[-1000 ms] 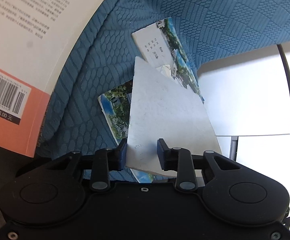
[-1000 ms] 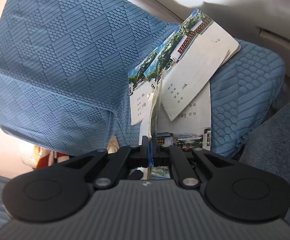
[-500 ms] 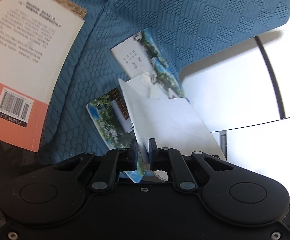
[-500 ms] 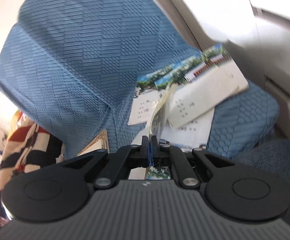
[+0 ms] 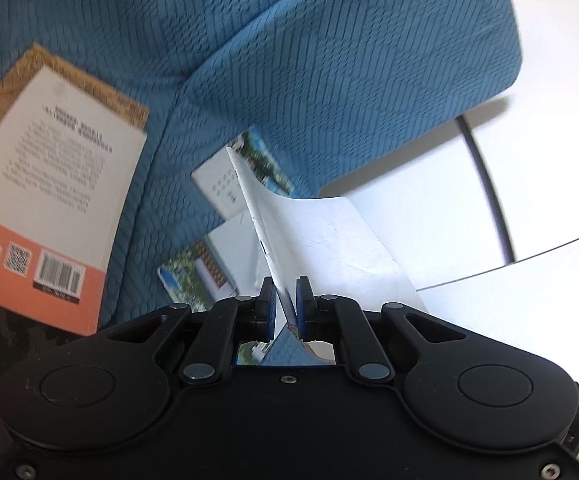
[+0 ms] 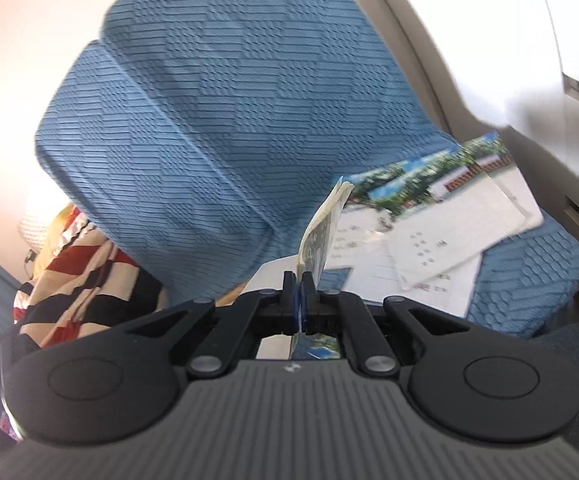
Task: Organize objects
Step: 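Lift the white card with both grippers and carry it toward the book stack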
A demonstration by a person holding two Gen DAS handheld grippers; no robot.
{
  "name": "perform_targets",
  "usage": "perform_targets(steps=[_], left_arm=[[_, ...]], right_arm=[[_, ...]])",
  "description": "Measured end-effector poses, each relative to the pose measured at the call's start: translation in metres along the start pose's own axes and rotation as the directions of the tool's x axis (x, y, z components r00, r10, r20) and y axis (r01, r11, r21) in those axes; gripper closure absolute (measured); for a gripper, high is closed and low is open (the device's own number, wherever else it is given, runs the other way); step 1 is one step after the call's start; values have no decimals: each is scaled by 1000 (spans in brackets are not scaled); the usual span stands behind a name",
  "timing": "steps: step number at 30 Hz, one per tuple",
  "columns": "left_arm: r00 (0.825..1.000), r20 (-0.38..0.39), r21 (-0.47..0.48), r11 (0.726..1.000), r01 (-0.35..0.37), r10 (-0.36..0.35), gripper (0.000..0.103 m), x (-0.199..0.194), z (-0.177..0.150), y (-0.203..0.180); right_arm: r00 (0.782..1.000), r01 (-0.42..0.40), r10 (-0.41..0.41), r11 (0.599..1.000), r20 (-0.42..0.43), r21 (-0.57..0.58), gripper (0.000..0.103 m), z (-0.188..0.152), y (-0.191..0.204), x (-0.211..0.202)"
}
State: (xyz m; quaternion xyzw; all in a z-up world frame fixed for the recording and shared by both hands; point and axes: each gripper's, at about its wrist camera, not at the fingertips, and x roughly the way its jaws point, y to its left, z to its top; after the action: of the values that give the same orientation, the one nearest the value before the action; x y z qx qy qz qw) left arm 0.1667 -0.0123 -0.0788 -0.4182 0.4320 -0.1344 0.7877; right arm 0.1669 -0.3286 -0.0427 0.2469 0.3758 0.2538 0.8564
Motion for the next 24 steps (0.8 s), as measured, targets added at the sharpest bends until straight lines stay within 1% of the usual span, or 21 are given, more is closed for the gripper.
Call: perform_targets(steps=[3,9,14,19,24], left_arm=[[999,24,-4,1000,24,-24,94,-20,9,-3],[994,91,8,998,57,-57,94,-64,28,-2],[990,131,24,998,52,-55,94,-97,41,6],[985,162,23,998,52,-55,94,-126,52,17],[982,186,22,999,31,-35,94,-142,58,34]], right_arm=[[1000,-26,26,1000,10,-3,99,4,15,-2],[994,-109,109,994,16,-13,99,9,50,0],[989,-146,146,989,0,-21,99,5,79,7],[986,-164,164,986,-18,-41,99,-4,107,18],[985,-168,166,984,-42,-56,99,-14,125,32]])
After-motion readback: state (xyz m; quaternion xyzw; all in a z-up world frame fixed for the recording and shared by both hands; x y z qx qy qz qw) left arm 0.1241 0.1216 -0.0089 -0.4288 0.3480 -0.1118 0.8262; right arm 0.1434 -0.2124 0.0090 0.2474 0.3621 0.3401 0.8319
